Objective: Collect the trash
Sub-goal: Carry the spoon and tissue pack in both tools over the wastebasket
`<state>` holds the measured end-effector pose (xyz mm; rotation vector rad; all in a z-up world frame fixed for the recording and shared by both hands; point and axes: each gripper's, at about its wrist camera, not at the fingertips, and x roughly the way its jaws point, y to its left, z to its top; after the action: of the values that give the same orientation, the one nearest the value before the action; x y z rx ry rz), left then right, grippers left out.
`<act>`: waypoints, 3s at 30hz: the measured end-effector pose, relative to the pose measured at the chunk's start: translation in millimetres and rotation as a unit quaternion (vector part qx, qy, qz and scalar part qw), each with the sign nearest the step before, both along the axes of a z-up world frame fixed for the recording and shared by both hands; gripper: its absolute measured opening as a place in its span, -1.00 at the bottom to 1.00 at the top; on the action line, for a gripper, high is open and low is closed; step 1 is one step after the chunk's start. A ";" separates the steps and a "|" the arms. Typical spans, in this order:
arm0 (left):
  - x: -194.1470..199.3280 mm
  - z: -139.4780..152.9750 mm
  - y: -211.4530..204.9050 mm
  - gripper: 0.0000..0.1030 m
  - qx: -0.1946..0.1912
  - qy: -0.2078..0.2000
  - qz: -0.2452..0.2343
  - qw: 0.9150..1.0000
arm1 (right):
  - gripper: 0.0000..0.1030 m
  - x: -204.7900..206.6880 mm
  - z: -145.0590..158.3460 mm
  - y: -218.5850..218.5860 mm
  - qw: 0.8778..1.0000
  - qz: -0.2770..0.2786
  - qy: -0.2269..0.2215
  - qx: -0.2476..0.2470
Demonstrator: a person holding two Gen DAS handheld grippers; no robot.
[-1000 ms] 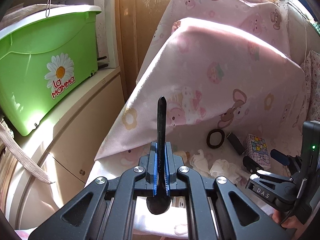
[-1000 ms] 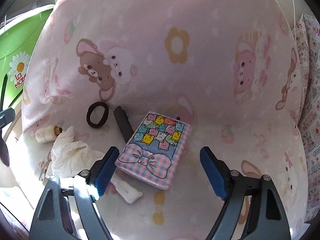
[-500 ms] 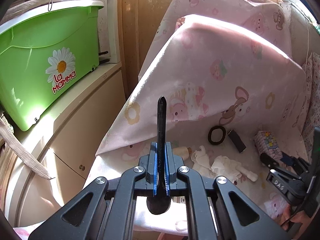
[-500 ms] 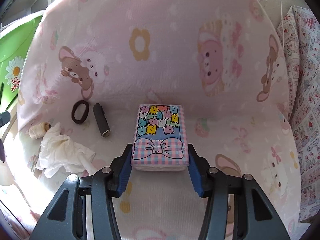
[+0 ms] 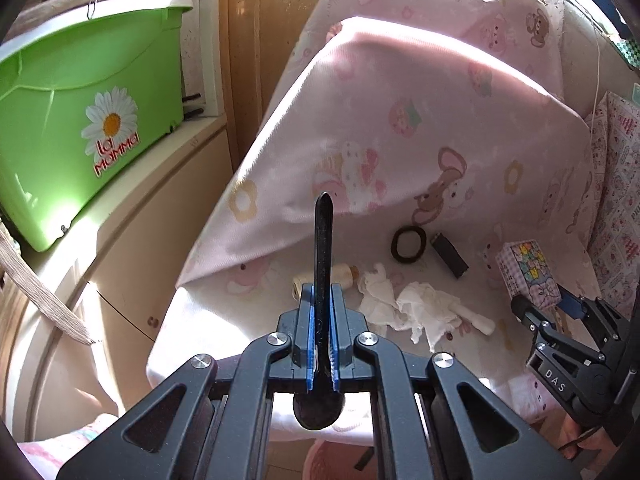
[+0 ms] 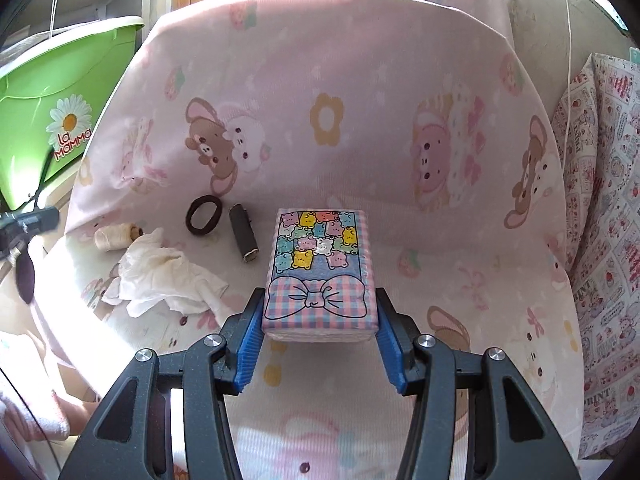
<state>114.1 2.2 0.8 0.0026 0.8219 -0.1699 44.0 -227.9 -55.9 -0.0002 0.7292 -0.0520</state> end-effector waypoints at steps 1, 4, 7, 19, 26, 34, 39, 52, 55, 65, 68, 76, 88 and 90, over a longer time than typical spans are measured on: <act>-0.7 -4.3 -1.1 -0.89 0.003 0.010 -0.003 1.000 | 0.04 -5.4 3.5 3.1 1.000 0.004 -0.001 0.004; -4.5 -8.7 0.0 -0.90 0.016 0.010 0.003 1.000 | 0.04 -20.0 14.1 5.1 0.999 0.028 -0.013 0.021; -12.0 -4.9 2.0 -0.89 0.016 0.002 0.002 1.000 | 0.04 -34.1 31.0 9.3 0.994 0.090 -0.038 0.051; -35.1 -19.2 16.1 -0.89 -0.021 0.048 0.018 0.998 | 0.04 -81.2 47.6 38.6 0.989 0.132 -0.041 0.051; -50.4 -17.9 18.8 -0.90 -0.044 0.058 0.011 0.997 | 0.04 -96.9 42.1 40.5 0.991 0.120 -0.016 0.060; -62.3 -33.3 7.7 -0.90 -0.072 0.113 -0.029 0.991 | 0.04 -107.8 36.6 45.8 0.990 0.127 -0.003 0.067; -62.7 -41.0 0.2 -0.89 -0.066 0.135 -0.039 0.988 | 0.04 -109.4 28.3 48.3 0.988 0.135 0.013 0.075; -53.2 -66.3 -6.5 -0.89 -0.047 0.198 -0.034 0.979 | 0.04 -109.7 1.6 51.3 0.982 0.154 0.071 0.084; -52.9 -72.0 -7.3 -0.89 -0.046 0.211 -0.036 0.976 | 0.04 -110.2 -5.8 53.2 0.979 0.164 0.088 0.084; -48.6 -99.4 -2.8 -0.90 -0.030 0.258 -0.012 0.965 | 0.04 -120.2 -22.9 60.6 0.978 0.173 0.103 0.056; -48.2 -103.1 0.2 -0.90 -0.032 0.264 -0.007 0.964 | 0.04 -125.7 -23.2 64.7 0.974 0.190 0.107 0.063; -52.7 -117.5 4.2 -0.98 -0.031 0.274 -0.017 0.961 | 0.04 -122.9 -46.1 72.1 0.963 0.206 0.155 0.074; -55.2 -162.8 -6.4 -0.97 0.018 0.322 -0.019 0.947 | 0.04 -93.7 -140.4 84.0 0.950 0.179 0.253 0.019; -54.1 -169.0 -5.3 -0.97 0.018 0.332 -0.013 0.943 | 0.05 -92.3 -153.3 84.0 0.948 0.178 0.264 0.016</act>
<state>60.0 -3.1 -168.2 -0.0105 1.5013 -0.1825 -48.3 -144.0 -209.2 -0.1190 1.2571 0.3177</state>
